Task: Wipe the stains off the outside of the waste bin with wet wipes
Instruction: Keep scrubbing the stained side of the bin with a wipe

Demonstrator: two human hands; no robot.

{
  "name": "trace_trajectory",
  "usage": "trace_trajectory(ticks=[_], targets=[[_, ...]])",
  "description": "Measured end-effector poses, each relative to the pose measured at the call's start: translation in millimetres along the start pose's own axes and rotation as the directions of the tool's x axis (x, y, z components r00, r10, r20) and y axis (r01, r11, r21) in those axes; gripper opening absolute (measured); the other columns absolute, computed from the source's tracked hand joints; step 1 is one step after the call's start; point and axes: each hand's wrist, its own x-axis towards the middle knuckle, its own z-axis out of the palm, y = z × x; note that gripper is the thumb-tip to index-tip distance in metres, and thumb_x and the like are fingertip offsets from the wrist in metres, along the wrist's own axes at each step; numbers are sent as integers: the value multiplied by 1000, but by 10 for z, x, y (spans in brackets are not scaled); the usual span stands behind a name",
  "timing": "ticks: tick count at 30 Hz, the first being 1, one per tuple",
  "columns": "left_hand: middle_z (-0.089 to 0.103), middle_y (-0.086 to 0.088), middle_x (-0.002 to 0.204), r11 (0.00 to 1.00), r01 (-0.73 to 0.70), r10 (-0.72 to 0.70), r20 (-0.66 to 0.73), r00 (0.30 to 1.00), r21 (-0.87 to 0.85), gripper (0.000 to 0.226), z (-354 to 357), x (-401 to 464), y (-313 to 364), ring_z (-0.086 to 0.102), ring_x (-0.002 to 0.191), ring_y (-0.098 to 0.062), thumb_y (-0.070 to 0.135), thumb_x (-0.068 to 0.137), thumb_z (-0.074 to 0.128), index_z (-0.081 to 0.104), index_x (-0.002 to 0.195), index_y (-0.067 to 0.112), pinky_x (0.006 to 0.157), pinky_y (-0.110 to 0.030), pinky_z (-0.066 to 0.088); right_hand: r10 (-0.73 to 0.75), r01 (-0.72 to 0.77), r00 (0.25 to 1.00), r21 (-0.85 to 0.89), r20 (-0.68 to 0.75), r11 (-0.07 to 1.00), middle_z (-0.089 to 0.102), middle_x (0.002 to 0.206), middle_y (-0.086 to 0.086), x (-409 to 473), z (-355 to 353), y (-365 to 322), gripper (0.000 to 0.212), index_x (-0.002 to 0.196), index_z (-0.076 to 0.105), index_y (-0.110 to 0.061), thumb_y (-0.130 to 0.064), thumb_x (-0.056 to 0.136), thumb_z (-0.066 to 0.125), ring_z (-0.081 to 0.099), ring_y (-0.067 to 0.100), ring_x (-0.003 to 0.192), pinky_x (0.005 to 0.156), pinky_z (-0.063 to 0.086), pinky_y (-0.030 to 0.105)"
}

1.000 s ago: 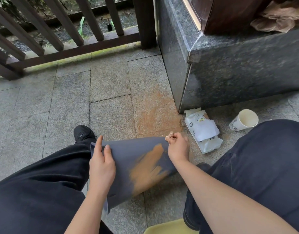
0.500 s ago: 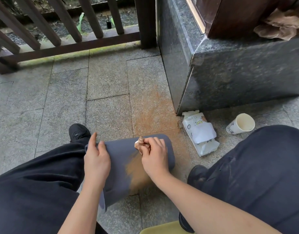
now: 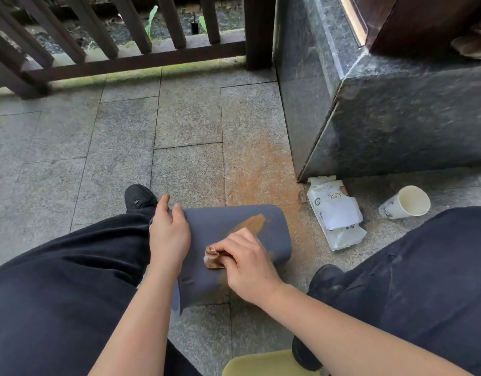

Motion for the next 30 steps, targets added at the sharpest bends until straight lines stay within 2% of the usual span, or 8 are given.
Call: trace_trajectory(ticks=[6,10,15,21,23,25,27,30], targets=[[56,22,111,991,30,-26,29,999,-133,48,4,56,-2,49,117,-5,50,94,50,53,137,30,94,-25,33,-74,84,985,-59,156,995,65,95,-4,-14,-183,38,26,105,68,-18,-4,85,60,50,23,96,88,46,39],[58,13,116,988,38,-32,36,999,-153,52,16,93,46,51,110,-5,54,91,52,55,137,28,91,-26,34,-100,130,973,-135,207,982,65,99,-4,-51,-244,52,30,110,68,-19,-3,86,58,50,24,95,87,47,41],[47,-4,148,988,80,-77,26,997,-133,66,58,155,141,44,134,-22,56,92,53,41,148,22,101,-32,32,-78,119,973,-180,219,977,64,106,-8,-86,-299,48,33,113,65,-23,-3,88,55,49,22,98,87,47,40],[40,0,153,995,4,6,99,995,-103,70,-3,-69,218,39,138,-21,50,96,52,25,155,27,99,-27,27,-17,41,987,-149,158,988,65,110,-10,-68,-316,54,31,112,66,-24,-7,93,51,48,21,99,86,48,39],[55,7,127,998,-53,59,151,987,-44,76,-52,-288,188,58,108,-6,47,96,54,11,157,37,85,-19,33,1,17,992,-133,130,991,65,109,-10,-60,-303,75,32,113,67,-24,-5,92,52,49,21,99,86,48,37],[50,17,87,996,-87,84,164,983,8,80,-89,-503,146,52,60,9,43,96,55,2,155,45,58,-8,35,38,-30,995,-90,91,995,66,107,-11,-53,-276,91,32,112,68,-24,-5,92,53,50,20,98,87,47,35],[44,13,72,996,-76,68,155,985,46,77,-91,-655,106,45,49,4,40,98,52,0,154,48,48,-13,32,60,-57,997,-56,54,997,66,106,-13,-41,-235,118,32,111,69,-24,-4,91,53,50,19,97,86,47,33],[45,7,68,993,-92,82,127,989,75,72,-85,-725,67,42,52,-2,36,100,47,0,153,50,50,-24,29,72,-70,996,-33,49,997,65,107,-15,-38,-191,186,33,111,68,-27,-6,90,54,50,17,98,86,47,32]])
